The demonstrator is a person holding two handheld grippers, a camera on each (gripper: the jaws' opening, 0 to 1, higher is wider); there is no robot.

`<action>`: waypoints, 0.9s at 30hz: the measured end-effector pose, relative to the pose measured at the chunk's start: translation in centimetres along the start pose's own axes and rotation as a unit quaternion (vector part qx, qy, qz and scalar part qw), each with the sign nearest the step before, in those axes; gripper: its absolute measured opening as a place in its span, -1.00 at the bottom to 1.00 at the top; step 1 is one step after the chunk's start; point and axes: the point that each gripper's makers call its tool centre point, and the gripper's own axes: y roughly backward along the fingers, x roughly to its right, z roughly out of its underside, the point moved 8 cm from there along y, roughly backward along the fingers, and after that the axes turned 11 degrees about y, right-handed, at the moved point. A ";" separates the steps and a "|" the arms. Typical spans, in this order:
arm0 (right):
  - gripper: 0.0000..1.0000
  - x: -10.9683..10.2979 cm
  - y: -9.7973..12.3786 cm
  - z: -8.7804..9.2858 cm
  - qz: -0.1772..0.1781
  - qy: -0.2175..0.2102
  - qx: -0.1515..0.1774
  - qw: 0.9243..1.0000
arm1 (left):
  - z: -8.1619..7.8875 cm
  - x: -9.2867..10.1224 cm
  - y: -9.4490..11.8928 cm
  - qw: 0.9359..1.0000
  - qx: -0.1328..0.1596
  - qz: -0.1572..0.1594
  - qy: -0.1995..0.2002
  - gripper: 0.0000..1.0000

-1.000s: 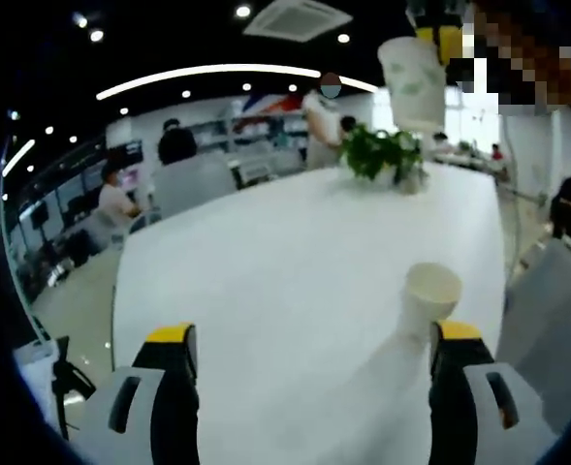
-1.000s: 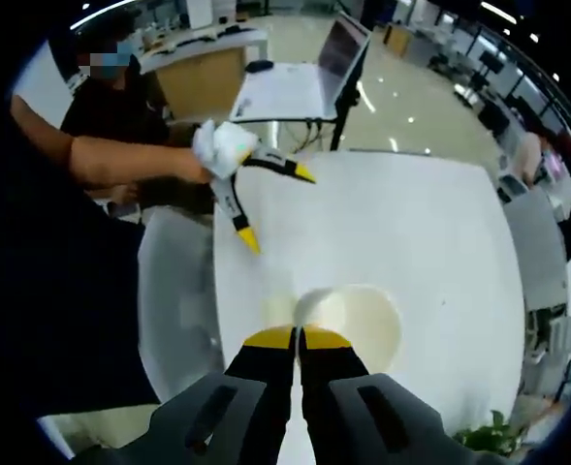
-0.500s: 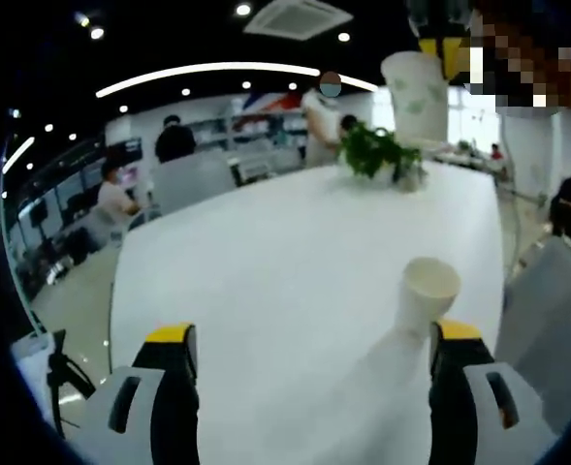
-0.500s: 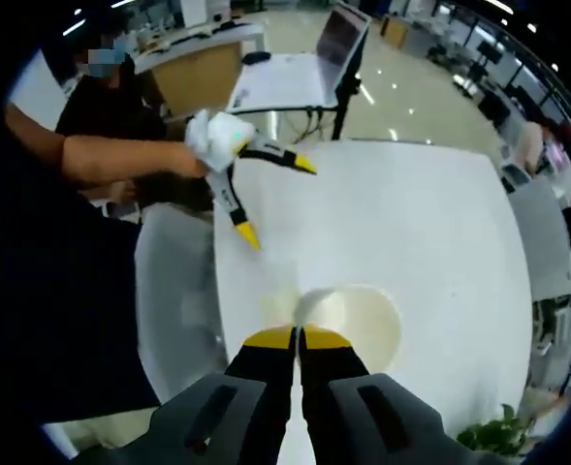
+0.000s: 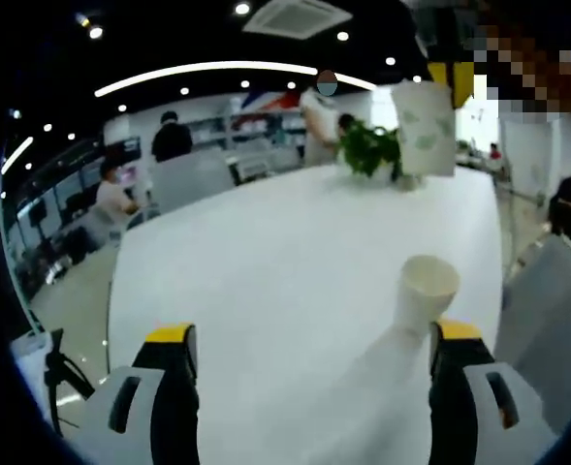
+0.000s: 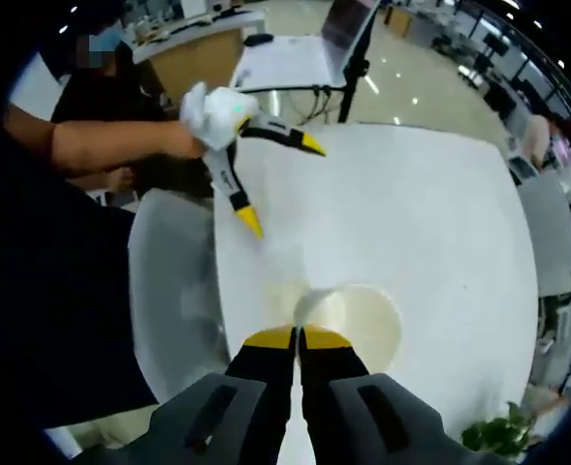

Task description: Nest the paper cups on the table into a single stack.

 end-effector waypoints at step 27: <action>-1.00 -1.1 -5.0 0.6 -0.025 -0.016 -0.001 1.000 | 0.9 0.0 0.4 1.000 0.000 -0.005 0.011 0.99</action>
